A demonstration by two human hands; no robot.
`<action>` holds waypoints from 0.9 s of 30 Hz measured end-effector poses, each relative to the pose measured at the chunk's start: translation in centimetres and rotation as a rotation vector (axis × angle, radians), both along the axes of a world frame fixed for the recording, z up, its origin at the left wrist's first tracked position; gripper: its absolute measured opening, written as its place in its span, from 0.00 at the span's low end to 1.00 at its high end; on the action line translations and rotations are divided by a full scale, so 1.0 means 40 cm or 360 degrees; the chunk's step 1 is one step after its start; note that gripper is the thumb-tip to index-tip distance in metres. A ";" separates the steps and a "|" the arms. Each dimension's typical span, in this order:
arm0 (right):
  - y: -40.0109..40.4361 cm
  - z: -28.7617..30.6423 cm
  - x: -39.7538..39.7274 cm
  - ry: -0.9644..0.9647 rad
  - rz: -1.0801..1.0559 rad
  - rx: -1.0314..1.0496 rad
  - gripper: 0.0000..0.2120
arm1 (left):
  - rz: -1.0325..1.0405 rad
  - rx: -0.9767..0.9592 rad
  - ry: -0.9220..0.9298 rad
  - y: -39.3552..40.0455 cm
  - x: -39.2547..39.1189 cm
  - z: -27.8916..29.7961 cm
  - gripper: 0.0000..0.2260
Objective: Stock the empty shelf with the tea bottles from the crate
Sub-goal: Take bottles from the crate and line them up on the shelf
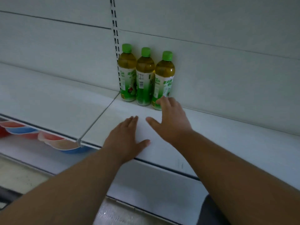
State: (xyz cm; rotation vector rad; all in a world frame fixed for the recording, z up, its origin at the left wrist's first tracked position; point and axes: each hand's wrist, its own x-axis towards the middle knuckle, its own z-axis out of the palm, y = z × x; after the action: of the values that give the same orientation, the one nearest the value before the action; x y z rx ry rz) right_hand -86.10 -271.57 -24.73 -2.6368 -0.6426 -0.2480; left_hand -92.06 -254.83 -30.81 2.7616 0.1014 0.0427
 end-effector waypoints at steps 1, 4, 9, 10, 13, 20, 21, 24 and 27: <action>0.005 0.007 -0.033 0.0006 0.0095 -0.0067 0.31 | 0.0042 0.0033 -0.0057 0.027 -0.048 0.012 0.43; 0.062 0.027 -0.132 0.0036 0.0376 -0.0231 0.34 | 0.0204 0.0106 -0.0100 0.117 -0.218 0.053 0.40; 0.273 0.057 -0.355 -0.0031 0.0830 -0.0387 0.35 | 0.0561 0.0346 0.0016 0.250 -0.554 0.144 0.40; 0.316 0.065 -0.405 -0.0044 0.0914 -0.0398 0.35 | 0.0630 0.0383 0.0010 0.267 -0.620 0.161 0.39; 0.424 0.091 -0.556 -0.0077 0.1156 -0.0420 0.35 | 0.0860 0.0479 0.0005 0.297 -0.811 0.211 0.37; 0.576 0.090 -0.836 0.0003 0.1651 -0.0417 0.32 | 0.1352 0.0600 0.0178 0.306 -1.161 0.200 0.35; 0.594 0.080 -0.859 0.0014 0.1682 -0.0436 0.33 | 0.1408 0.0589 0.0221 0.310 -1.190 0.183 0.36; 0.664 0.029 -0.897 0.0028 0.1748 -0.0543 0.36 | 0.1535 0.0530 0.0310 0.337 -1.244 0.113 0.37; 0.745 -0.064 -0.919 0.0100 0.1798 -0.0654 0.37 | 0.1629 0.0412 0.0412 0.378 -1.267 0.014 0.36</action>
State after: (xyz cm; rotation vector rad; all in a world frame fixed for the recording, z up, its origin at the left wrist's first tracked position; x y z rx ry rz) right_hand -122.87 -241.78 -27.29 -2.1436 -2.1564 0.3337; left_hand -142.76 -239.70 -30.25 2.6156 1.6363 -0.0367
